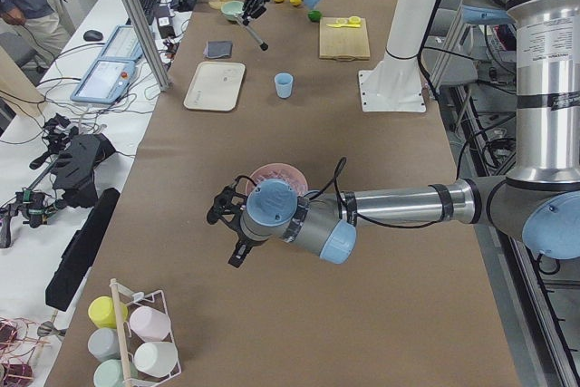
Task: Mash ice and strawberries in cup
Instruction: 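Lift the muddler out of the cup and carry it back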
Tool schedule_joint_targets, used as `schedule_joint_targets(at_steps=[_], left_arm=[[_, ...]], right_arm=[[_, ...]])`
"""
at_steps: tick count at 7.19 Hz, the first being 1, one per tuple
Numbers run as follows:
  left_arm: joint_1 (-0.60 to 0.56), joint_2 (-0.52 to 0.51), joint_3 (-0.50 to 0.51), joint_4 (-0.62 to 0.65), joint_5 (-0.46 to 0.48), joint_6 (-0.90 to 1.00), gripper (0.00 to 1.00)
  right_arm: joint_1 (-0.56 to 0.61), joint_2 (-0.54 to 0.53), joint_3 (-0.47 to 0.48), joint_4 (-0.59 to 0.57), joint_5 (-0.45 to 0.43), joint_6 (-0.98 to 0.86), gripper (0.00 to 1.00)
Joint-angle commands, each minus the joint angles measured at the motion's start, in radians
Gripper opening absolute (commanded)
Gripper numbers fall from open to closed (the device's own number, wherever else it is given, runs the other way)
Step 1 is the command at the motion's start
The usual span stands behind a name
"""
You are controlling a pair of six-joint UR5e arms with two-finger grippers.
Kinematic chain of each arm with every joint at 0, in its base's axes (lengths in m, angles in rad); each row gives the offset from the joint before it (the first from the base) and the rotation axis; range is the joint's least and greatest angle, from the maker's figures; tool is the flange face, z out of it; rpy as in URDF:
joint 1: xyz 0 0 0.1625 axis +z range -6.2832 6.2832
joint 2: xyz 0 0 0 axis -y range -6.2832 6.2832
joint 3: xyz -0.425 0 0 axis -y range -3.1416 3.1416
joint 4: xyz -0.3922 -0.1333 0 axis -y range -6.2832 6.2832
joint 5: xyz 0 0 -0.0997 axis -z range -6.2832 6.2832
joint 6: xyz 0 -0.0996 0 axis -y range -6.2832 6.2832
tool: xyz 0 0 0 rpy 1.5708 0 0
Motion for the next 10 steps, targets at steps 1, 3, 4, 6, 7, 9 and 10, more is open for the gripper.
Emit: schedule_joint_targets(at_steps=[1,3,4,6,7,9,10], left_arm=[[-0.022,0.033,-0.048,0.000,-0.018,0.002,0.97],[-0.033,0.027,-0.055,0.000,-0.015,-0.001,0.97],[-0.033,0.027,-0.058,-0.002,-0.013,-0.001,0.97],[-0.045,0.046,-0.068,-0.029,-0.018,-0.001,0.97],[-0.045,0.043,-0.068,-0.031,-0.018,-0.001,0.97],[-0.047,0.041,-0.084,-0.032,-0.020,-0.001,0.97],[-0.045,0.027,-0.090,-0.031,-0.018,-0.002,0.97]], right_arm=[[0.130,-0.012,-0.010,-0.163,0.223,0.007,0.00],[0.171,-0.036,-0.021,-0.213,0.337,0.007,0.00],[0.193,-0.089,-0.014,-0.210,0.390,0.007,0.00],[0.214,-0.092,-0.059,-0.233,0.475,-0.005,0.00],[0.210,-0.095,-0.064,-0.243,0.500,-0.012,0.00],[0.150,-0.107,-0.084,-0.268,0.487,-0.016,0.00],[0.145,-0.108,-0.114,-0.267,0.469,-0.016,0.00]])
